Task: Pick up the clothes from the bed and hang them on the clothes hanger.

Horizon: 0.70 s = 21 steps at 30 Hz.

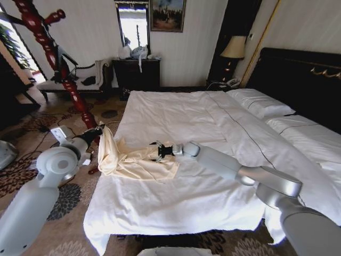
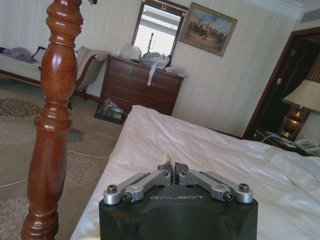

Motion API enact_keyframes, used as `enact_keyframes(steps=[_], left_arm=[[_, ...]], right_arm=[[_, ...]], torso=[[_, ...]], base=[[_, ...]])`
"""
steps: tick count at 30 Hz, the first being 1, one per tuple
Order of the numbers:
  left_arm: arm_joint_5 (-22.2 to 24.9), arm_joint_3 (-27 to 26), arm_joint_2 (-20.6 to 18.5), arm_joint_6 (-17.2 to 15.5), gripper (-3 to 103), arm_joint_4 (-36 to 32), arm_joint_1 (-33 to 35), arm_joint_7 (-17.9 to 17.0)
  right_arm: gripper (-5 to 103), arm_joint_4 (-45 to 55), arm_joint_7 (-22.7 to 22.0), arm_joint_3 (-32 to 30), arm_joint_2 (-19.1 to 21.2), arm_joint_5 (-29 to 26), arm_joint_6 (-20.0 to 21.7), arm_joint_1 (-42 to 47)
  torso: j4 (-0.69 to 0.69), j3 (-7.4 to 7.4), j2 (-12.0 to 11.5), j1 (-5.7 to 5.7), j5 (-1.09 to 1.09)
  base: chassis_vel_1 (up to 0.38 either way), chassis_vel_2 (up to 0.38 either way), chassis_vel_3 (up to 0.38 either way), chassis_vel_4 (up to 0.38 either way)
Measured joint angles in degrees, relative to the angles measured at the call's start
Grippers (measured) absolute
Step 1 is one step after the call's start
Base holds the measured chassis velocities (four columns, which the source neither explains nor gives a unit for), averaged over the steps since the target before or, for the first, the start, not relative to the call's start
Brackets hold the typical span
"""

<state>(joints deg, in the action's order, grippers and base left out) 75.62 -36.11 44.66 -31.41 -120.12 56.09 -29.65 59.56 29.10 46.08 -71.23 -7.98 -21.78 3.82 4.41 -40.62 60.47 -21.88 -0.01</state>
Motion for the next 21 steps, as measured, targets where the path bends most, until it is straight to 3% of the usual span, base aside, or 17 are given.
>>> enact_keyframes(steps=[3, 6, 8, 12, 15, 21], left_arm=[[0.1, -0.4, 0.0, -0.1, 2, -0.2, 0.3, -0.1], [0.7, -1.0, -0.2, -0.3, 2, -0.8, 0.7, -0.4], [0.8, -1.1, -0.2, -0.4, 2, -0.9, 0.8, -0.5], [0.8, -1.6, -0.5, -0.5, 2, -1.3, 1.3, -0.6], [0.9, -1.8, -0.5, -0.5, 2, -1.4, 1.4, -0.6], [1.1, -2.3, -0.4, -0.5, 2, -1.6, 2.1, -0.6]], right_arm=[[103, -1.8, 0.1, -0.1, -2.0, 1.6, -0.8, 0.3], [89, -3.7, 0.5, -0.3, -3.3, 2.6, -1.9, 0.6], [89, -4.2, 0.6, -0.4, -3.4, 2.8, -2.3, 0.6], [68, -5.8, 1.2, -1.2, -3.7, 4.5, -3.5, 0.6], [62, -6.8, 1.9, -1.9, -4.2, 6.1, -4.4, 0.4], [35, -8.8, 4.2, -3.2, -4.8, 9.7, -6.5, 0.8]], torso=[[0.03, 0.00, 0.0, 0.00, -0.01], [0.06, 0.00, 0.0, 0.00, 0.00], [0.07, 0.00, 0.0, 0.00, 0.00], [0.05, 0.01, 0.0, 0.00, 0.00], [0.06, 0.01, 0.0, 0.01, 0.01], [0.05, 0.01, 0.0, 0.00, 0.01]], base=[[0.000, 0.000, 0.000, 0.000], [0.000, 0.000, 0.000, 0.000], [0.000, 0.000, 0.000, 0.000], [0.000, 0.000, 0.000, 0.000], [0.000, 0.000, 0.000, 0.000], [0.000, 0.000, 0.000, 0.000]])
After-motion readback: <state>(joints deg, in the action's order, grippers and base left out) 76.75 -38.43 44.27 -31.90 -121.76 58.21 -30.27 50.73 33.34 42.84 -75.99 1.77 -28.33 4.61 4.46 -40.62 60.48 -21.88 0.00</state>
